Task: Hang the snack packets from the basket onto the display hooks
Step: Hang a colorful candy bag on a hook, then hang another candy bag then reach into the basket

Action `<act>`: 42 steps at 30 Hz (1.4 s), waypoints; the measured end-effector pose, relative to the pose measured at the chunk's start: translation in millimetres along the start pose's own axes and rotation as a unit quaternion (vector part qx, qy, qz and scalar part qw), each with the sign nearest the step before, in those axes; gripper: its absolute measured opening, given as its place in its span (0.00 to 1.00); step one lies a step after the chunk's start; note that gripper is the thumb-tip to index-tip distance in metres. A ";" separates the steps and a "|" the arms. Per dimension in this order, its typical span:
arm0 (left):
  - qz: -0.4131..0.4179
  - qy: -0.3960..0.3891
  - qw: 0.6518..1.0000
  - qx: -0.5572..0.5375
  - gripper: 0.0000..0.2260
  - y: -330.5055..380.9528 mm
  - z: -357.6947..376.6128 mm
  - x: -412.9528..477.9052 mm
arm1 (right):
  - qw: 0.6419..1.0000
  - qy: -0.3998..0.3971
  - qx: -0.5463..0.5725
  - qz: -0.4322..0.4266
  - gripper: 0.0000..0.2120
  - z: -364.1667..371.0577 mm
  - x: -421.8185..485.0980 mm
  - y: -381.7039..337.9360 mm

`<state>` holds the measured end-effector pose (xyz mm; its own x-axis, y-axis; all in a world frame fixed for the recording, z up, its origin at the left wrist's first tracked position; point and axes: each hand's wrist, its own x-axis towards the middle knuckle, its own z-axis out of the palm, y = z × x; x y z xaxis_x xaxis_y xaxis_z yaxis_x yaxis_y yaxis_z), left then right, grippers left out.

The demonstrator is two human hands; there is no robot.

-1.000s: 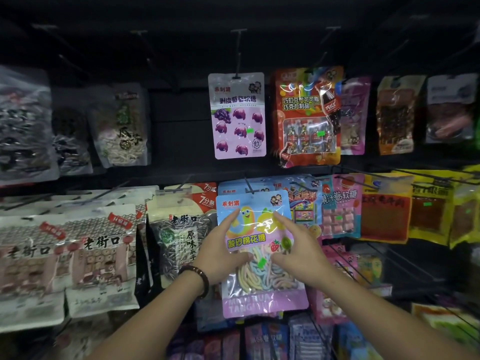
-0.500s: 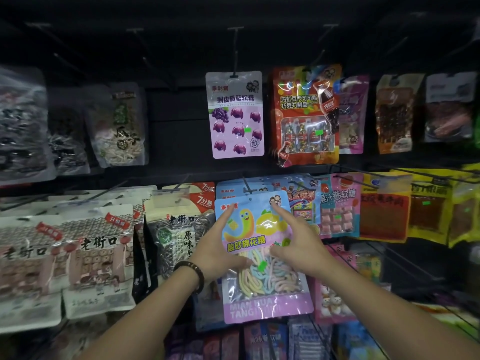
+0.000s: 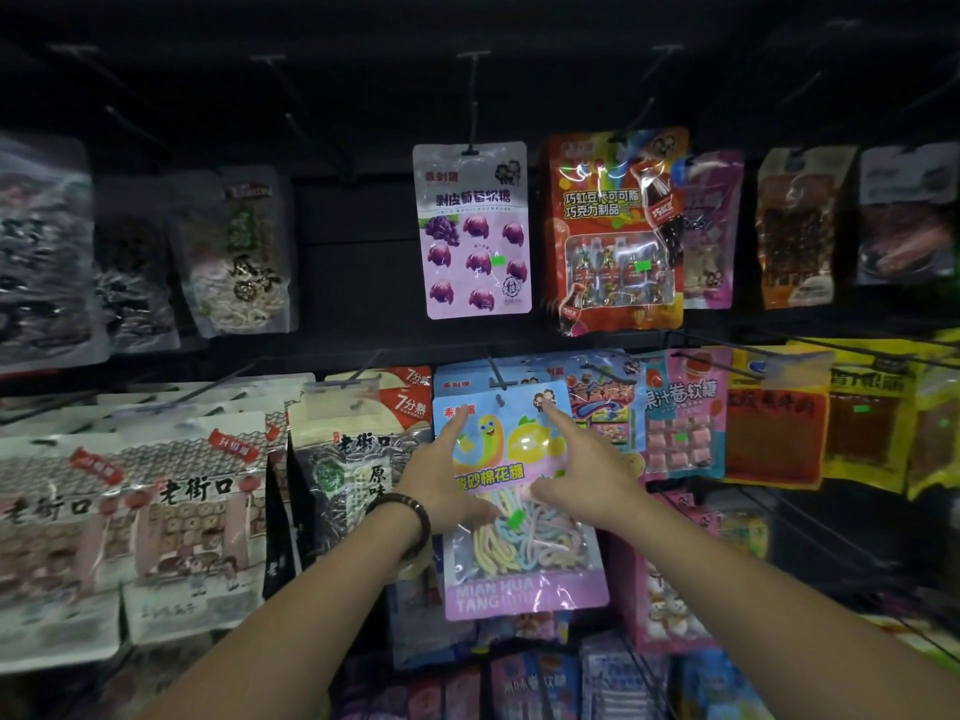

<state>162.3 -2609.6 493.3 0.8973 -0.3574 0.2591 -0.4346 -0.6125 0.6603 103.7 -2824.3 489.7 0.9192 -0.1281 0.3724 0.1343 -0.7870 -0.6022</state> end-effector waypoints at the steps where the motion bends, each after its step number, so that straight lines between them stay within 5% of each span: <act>1: -0.010 0.011 1.000 0.015 0.63 0.3 2.6 4.8 | 1.000 -0.005 -0.003 0.010 0.52 2.0 5.3 -1.3; 15: -0.050 0.036 0.997 0.051 0.50 -12.1 35.6 7.8 | 0.996 -0.056 -0.042 0.064 0.47 19.9 -2.7 4.0; 22: 0.103 0.094 0.983 0.121 0.10 -15.0 59.5 -100.6 | 0.995 -0.010 -0.094 -0.031 0.26 45.9 -92.3 15.3; 25: 0.122 0.094 0.985 0.081 0.07 -52.1 101.4 -152.4 | 0.995 -0.013 -0.093 -0.046 0.22 79.2 -145.8 37.2; 31: -0.039 -0.016 0.998 0.053 0.02 -177.3 232.4 -260.3 | 0.980 -0.152 -0.112 0.059 0.23 180.9 -261.9 104.9; 33: -0.117 -0.081 0.988 0.055 0.08 -214.1 274.9 -293.4 | 0.970 -0.194 -0.109 0.098 0.26 212.4 -294.5 133.5; 36: -0.196 -0.161 0.965 0.068 0.17 -253.4 320.5 -326.5 | 0.949 -0.249 -0.113 0.156 0.26 253.2 -339.1 175.0; 42: -0.395 -0.246 0.883 0.060 0.19 -311.1 385.8 -344.9 | 0.908 -0.306 -0.056 0.282 0.17 305.3 -414.0 236.3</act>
<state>-41.8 -2567.8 -73.4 0.7953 -0.0297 -0.6054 0.2801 -0.8678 0.4105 -132.1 -2773.0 -22.3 0.8678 -0.1978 -0.4557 -0.4293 -0.7604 -0.4874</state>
